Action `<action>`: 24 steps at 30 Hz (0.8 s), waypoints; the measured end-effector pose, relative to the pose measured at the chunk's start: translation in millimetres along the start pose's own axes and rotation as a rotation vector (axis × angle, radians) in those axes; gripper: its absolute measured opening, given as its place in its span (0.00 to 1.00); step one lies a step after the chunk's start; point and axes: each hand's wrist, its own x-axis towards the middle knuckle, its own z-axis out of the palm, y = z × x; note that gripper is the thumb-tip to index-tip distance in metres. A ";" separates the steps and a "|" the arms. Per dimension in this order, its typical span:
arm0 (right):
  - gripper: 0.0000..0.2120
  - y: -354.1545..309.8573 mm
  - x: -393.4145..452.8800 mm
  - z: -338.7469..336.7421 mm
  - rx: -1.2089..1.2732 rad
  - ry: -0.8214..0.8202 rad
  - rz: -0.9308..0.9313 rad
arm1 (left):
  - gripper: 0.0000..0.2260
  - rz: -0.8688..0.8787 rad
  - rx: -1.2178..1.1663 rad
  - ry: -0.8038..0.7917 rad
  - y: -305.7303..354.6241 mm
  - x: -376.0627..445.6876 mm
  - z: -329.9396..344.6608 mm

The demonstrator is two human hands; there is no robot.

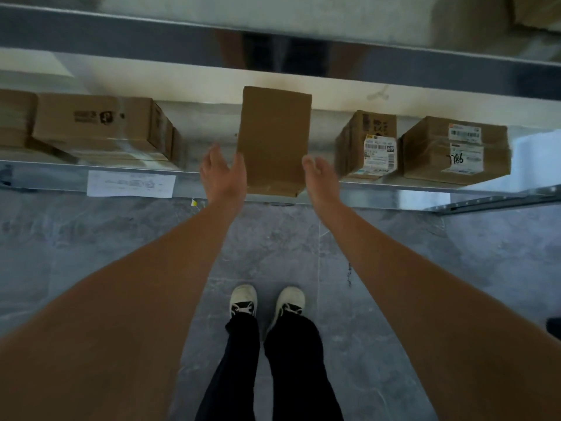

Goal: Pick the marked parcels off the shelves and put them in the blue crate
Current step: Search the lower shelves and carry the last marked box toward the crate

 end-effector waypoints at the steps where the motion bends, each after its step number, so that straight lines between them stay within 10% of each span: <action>1: 0.19 0.5 2.9 6.1 0.016 -0.006 -0.006 | 0.26 -0.021 -0.043 -0.030 -0.2 4.9 0.6; 12: 0.19 -2.4 32.3 26.4 0.205 -0.004 0.015 | 0.18 -0.324 -0.441 -0.148 0.1 35.1 15.9; 24: 0.31 4.5 30.5 0.7 0.527 -0.075 0.365 | 0.12 -0.165 -0.524 0.031 25.2 21.0 10.0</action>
